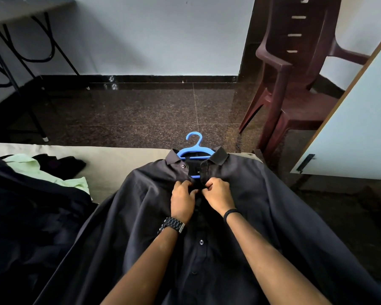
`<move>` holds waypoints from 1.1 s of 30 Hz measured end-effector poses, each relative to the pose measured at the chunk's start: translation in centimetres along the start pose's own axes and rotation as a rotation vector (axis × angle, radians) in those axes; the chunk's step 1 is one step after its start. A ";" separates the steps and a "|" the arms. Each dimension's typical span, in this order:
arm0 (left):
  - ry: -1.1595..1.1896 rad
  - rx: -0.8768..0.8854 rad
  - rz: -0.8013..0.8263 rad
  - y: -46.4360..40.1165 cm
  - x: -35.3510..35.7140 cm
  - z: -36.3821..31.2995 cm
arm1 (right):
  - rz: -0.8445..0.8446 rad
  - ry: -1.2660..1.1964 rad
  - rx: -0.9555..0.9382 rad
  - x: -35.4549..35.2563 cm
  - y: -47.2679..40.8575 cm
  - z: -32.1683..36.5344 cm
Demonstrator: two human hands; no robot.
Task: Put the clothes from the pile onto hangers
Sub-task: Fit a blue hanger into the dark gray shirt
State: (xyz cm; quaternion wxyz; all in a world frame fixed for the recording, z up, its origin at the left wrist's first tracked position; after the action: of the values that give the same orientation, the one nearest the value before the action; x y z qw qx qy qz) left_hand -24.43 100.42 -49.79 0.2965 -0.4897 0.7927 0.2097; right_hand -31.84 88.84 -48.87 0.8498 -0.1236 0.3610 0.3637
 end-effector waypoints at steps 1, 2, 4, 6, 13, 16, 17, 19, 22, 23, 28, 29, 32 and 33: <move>-0.016 -0.003 0.003 0.0 0.1 -0.2 | -0.008 -0.018 -0.001 -0.1 0.1 0.0; -0.018 -0.011 0.009 -0.2 0.2 -0.3 | -0.013 -0.044 0.000 -0.2 0.1 -0.1; 0.022 -0.040 0.035 -0.7 0.1 -0.2 | -0.014 -0.104 0.009 -0.4 0.2 -0.2; 0.129 -0.103 0.086 -1.1 -0.2 0.1 | -0.015 -0.200 0.021 -0.4 0.1 -0.5; 0.914 -0.423 0.309 0.1 0.9 -0.1 | 0.028 -0.419 -0.082 -0.1 0.7 0.1; 0.954 -0.458 0.311 0.3 1.1 -0.1 | -0.031 -0.373 -0.116 -0.2 0.7 0.0; 0.953 -0.462 0.315 0.3 1.2 0.1 | -0.050 -0.352 -0.124 -0.3 0.8 0.0; 0.959 -0.460 0.331 0.3 1.3 0.1 | -0.070 -0.332 -0.136 -0.2 0.9 0.1; 0.951 -0.448 0.336 0.2 1.5 0.2 | -0.056 -0.340 -0.138 0.0 0.9 0.0; 0.940 -0.445 0.330 0.1 1.5 0.3 | -0.049 -0.352 -0.131 0.0 0.9 -0.1; 0.903 -0.384 0.277 -0.1 1.6 0.3 | 0.027 -0.421 -0.127 -0.4 0.7 0.1; 0.895 -0.374 0.266 -0.1 1.7 0.3 | 0.041 -0.413 -0.132 -0.4 0.5 0.2; 0.891 -0.360 0.232 -0.1 1.9 0.5 | 0.064 -0.400 -0.103 0.0 0.0 0.1; 0.890 -0.357 0.225 -0.2 1.8 0.5 | 0.069 -0.397 -0.089 0.2 -0.1 0.0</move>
State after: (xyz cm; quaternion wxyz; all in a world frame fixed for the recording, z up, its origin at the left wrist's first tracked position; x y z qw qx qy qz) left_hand -24.79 99.45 -51.38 -0.1839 -0.4863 0.8421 0.1437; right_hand -31.69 88.87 -49.03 0.8850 -0.0745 0.1740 0.4253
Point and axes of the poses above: each hand's wrist, its own y-axis away from the middle knuckle, its own x-axis out of the palm, z = x × y, the point moved 7 cm from there along -y, towards the middle knuckle, and after that the axes turned 3 degrees about -x, right-handed, at the moved point
